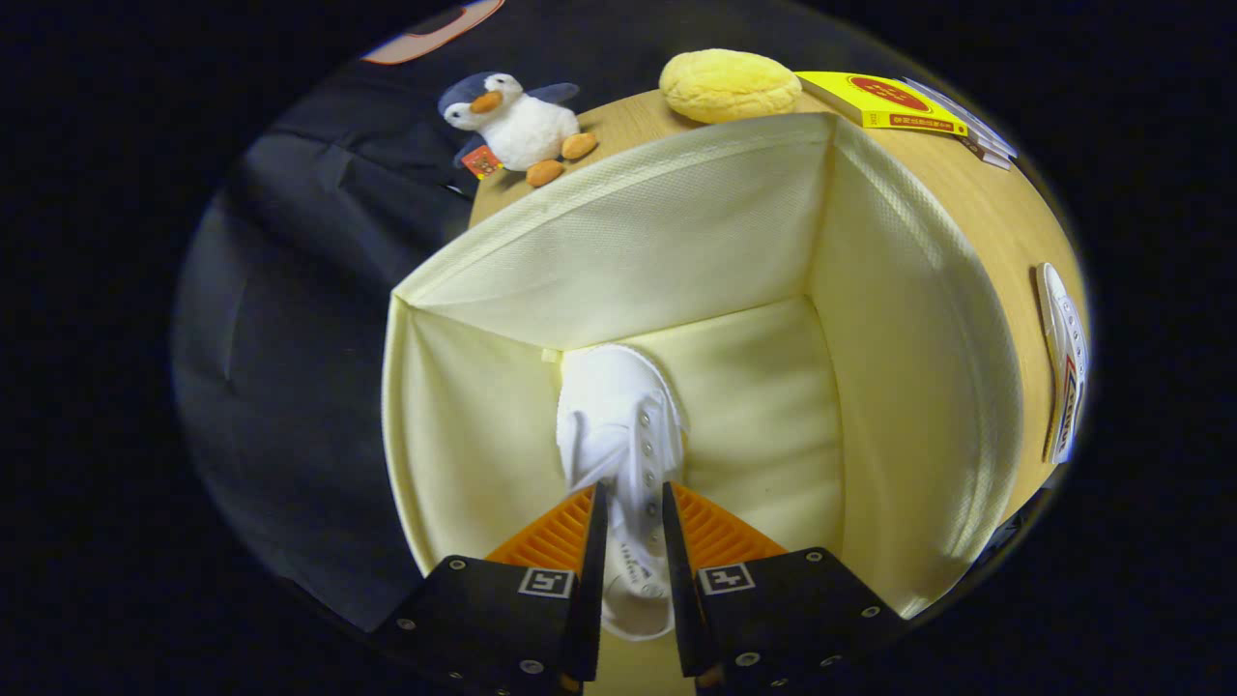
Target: Open the storage box then place both shoes into the box .Put the left shoe in first, then the right shoe, with the right side of both shoes facing outward in a uniform manner.
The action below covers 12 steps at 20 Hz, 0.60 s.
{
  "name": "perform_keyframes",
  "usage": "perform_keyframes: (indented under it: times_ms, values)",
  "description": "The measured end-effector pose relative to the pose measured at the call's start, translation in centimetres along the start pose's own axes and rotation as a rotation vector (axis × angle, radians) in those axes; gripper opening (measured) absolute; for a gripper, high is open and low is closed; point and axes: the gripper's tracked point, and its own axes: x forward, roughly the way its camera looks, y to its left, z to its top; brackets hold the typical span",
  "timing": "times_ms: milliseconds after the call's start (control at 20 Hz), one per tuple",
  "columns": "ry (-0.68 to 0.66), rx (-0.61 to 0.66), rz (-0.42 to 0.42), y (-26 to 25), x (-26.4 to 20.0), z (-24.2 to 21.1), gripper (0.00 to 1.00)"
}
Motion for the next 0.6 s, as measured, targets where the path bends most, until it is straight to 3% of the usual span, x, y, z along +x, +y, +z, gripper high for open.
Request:
perform_keyframes:
  times_ms: [200, 450, 600]
  values:
    - [-0.010, -0.018, 0.169, 0.1, -5.7, -0.2, 0.53]
    - [-0.164, -0.102, 0.250, -3.4, -13.4, 2.9, 0.67]
    - [-0.275, -0.156, 0.228, -7.9, -17.0, 4.7, 0.77]
